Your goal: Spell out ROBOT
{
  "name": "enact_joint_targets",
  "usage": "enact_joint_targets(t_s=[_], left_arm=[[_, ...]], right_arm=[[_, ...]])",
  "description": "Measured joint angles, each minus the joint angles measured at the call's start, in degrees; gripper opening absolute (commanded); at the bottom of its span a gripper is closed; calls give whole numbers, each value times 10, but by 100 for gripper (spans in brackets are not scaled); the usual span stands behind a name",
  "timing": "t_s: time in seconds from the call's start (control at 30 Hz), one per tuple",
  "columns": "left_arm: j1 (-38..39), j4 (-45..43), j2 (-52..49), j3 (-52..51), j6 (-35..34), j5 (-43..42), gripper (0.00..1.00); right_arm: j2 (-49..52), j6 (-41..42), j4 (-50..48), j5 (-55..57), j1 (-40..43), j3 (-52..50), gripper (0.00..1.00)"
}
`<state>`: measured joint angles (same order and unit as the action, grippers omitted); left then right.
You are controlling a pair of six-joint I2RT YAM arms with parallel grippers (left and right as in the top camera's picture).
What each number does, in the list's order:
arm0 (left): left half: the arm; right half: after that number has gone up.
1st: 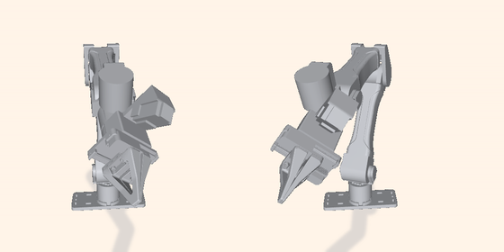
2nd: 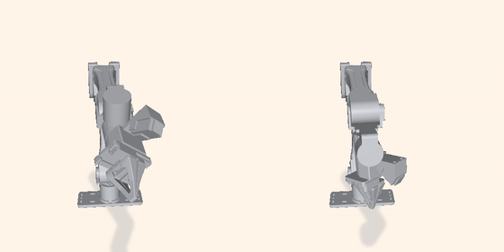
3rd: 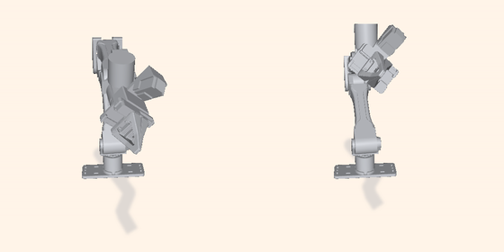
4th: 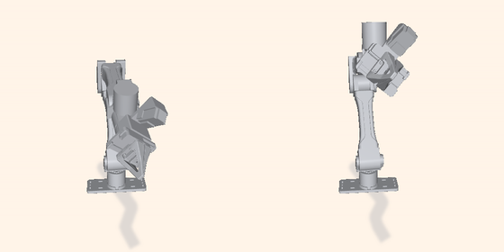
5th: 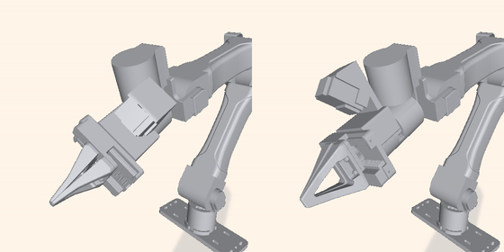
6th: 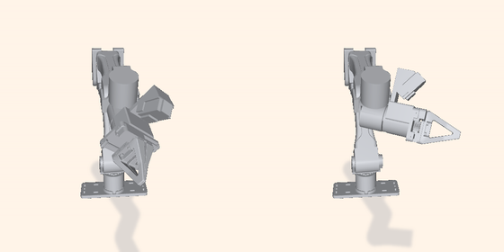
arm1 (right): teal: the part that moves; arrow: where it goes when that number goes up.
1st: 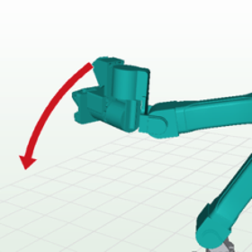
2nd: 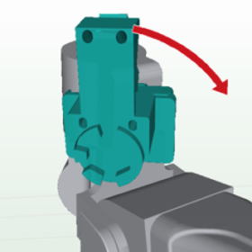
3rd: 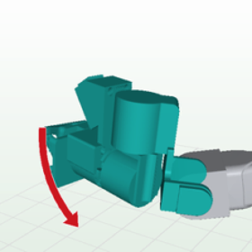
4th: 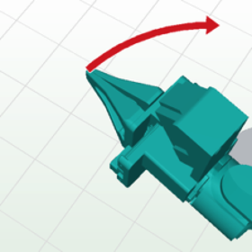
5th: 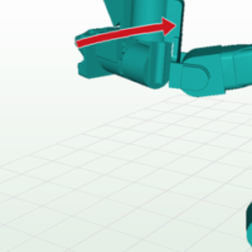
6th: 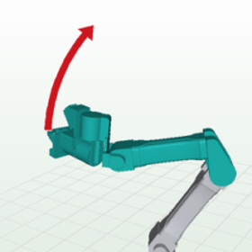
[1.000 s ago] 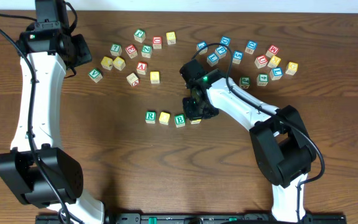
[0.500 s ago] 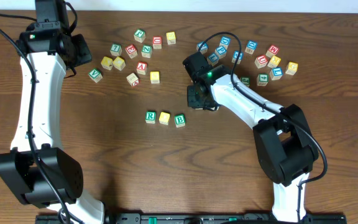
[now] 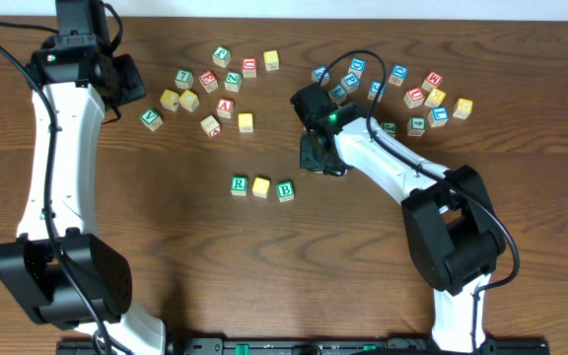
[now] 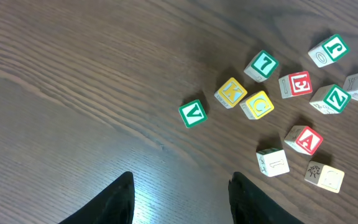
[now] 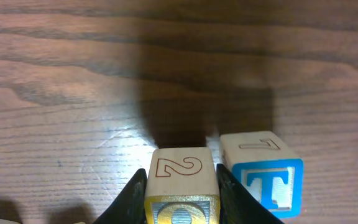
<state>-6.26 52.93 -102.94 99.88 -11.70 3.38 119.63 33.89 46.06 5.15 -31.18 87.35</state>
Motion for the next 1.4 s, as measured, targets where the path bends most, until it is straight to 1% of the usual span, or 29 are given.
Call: enact_joint_targets(t_s=[0.2, 0.47, 0.57, 0.67, 0.77, 0.87, 0.93, 1.07, 1.4], left_arm=[[0, 0, 0, 0, 0, 0, 48], [0, 0, 0, 0, 0, 0, 49], [0, 0, 0, 0, 0, 0, 49], [0, 0, 0, 0, 0, 0, 48], [0, 0, 0, 0, 0, 0, 49], [0, 0, 0, 0, 0, 0, 49], [0, 0, 0, 0, 0, 0, 49], [0, 0, 0, 0, 0, 0, 49], [0, 0, 0, 0, 0, 0, 49]], right_arm=[[0, 10, 1, 3, 0, 0, 40], [0, 14, 0, 7, 0, 0, 40], [0, 13, -1, 7, 0, 0, 39], [0, -5, 14, 0, 0, 15, 41], [0, -32, 39, -19, 0, 56, 46], [0, -70, 40, -55, -1, 96, 47], [0, -88, 41, -77, -3, 104, 46], [0, -108, 48, -102, -20, 96, 46], [4, -119, 42, -121, -79, 63, 47]])
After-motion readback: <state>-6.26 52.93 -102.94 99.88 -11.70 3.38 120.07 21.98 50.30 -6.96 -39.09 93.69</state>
